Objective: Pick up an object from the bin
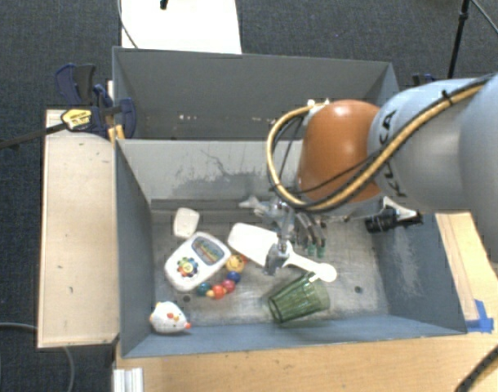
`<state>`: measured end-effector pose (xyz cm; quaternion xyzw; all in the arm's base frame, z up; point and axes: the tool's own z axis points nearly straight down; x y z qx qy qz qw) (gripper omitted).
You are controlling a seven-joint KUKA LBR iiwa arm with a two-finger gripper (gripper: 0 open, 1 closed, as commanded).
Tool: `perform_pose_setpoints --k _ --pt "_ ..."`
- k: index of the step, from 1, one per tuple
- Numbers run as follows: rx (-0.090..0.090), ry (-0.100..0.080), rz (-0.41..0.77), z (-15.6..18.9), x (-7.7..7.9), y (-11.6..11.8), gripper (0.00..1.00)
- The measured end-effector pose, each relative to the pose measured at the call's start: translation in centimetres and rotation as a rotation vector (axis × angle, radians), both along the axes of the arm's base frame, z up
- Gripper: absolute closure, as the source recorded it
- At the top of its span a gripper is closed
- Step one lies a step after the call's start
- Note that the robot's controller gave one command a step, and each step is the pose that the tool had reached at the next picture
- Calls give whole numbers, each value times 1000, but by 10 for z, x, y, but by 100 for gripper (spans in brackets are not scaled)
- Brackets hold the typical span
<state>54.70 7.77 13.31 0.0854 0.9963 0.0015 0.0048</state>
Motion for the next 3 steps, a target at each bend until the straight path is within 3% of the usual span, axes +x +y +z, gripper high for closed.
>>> perform_pose_setpoints --k 1,2,3 --pt "-2 8 5 -44 -1 -7 0" --pt "-2 10 -4 -56 -7 -10 0" --pt "0 5 -118 -60 -3 -6 0"
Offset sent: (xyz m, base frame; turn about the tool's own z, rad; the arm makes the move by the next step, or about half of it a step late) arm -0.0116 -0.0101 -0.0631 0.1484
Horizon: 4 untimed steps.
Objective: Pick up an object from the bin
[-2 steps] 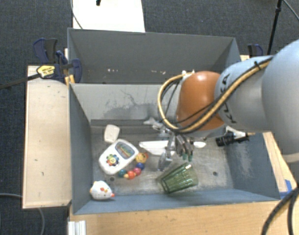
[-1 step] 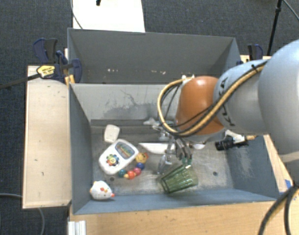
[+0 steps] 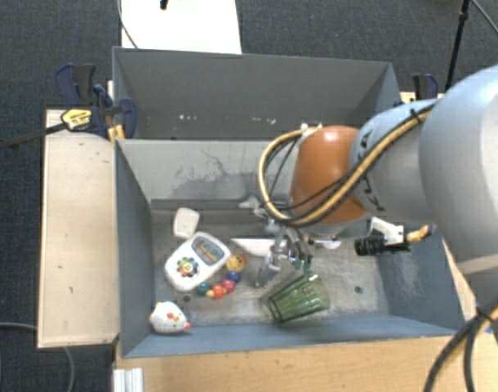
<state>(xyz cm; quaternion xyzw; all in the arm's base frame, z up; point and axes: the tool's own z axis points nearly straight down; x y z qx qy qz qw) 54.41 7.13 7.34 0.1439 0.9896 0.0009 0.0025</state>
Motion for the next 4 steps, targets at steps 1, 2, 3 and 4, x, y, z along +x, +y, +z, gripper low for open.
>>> perform_pose_setpoints --k 1,2,3,4 --pt "0 -4 111 6 -1 -3 100" --pt "0 -4 111 6 -1 -3 100" --pt "-1 3 111 9 -3 -4 100" --pt "-1 9 111 25 -4 -4 100"
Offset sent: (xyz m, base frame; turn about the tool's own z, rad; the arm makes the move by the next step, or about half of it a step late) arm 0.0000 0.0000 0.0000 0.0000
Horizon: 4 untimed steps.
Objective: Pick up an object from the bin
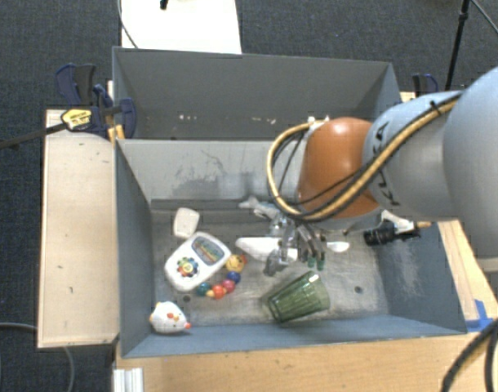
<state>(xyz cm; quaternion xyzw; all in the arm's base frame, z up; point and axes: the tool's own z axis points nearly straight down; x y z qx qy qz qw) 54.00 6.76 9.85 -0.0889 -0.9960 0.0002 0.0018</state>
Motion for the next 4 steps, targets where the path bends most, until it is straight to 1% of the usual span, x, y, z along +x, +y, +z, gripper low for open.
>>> perform_pose_setpoints --k 2,3,4 --pt "1 -8 -1 26 2 0 100" --pt "1 -9 -1 30 2 0 100" --pt "0 -2 -1 37 1 0 100"
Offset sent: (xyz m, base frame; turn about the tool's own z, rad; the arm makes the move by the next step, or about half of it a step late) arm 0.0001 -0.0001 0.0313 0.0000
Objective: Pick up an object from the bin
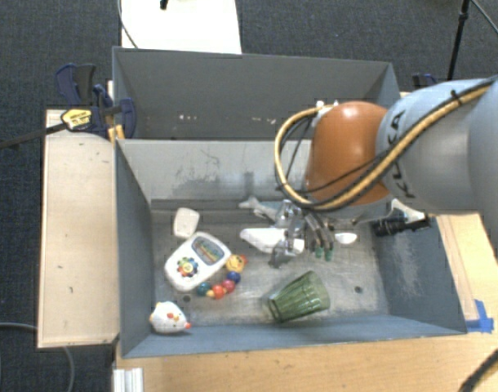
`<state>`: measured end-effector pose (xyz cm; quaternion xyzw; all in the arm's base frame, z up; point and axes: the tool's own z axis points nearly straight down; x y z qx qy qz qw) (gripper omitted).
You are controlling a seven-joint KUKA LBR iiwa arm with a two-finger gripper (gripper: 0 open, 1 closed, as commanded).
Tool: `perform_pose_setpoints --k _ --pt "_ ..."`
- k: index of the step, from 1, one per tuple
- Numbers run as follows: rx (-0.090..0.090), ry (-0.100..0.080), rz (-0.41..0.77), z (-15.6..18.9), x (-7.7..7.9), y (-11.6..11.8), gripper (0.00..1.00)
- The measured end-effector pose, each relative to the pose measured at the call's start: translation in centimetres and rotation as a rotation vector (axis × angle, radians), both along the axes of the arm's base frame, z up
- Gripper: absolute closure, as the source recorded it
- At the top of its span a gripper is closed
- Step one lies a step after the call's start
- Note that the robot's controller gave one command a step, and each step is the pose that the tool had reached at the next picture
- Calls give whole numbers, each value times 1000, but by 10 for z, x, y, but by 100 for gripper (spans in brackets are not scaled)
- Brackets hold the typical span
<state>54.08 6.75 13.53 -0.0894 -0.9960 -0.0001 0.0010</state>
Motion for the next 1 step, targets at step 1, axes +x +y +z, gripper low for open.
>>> perform_pose_setpoints --k 1 --pt "0 1 0 18 0 0 100"
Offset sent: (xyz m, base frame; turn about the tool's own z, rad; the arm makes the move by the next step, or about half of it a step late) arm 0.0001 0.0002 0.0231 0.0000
